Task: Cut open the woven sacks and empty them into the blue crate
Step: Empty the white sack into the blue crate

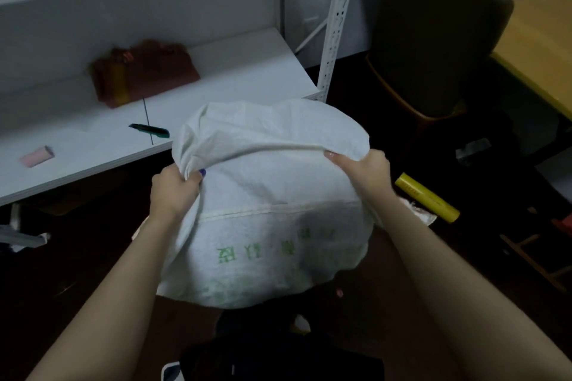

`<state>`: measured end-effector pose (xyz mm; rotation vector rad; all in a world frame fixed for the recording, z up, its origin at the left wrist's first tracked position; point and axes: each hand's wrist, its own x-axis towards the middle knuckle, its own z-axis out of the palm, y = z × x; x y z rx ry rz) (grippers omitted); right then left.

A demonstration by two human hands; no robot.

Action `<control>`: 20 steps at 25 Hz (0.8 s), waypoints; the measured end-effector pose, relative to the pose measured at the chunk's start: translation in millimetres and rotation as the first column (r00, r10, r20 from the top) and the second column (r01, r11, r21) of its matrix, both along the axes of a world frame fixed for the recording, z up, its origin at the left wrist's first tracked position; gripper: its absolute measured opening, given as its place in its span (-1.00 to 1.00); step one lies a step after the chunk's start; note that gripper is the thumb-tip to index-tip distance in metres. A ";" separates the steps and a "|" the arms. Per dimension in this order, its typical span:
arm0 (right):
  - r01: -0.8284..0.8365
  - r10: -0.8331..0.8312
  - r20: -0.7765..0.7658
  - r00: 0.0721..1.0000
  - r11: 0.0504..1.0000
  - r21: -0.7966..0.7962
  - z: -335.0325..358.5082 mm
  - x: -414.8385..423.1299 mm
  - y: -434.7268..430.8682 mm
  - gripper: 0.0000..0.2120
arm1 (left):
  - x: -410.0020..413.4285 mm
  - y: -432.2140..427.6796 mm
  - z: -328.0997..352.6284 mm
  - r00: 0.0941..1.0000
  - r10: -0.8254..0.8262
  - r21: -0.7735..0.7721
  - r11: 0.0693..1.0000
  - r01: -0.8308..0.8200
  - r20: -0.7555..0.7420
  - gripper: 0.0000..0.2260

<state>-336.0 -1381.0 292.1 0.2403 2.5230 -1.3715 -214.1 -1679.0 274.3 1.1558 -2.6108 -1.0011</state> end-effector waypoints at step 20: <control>0.046 -0.068 -0.142 0.988 0.987 -0.152 15.0 -7.8 -8.4 -0.45 | -17.3 -2.9 22.8 0.980 -0.054 0.009 0.998 0.056 -0.192 -0.76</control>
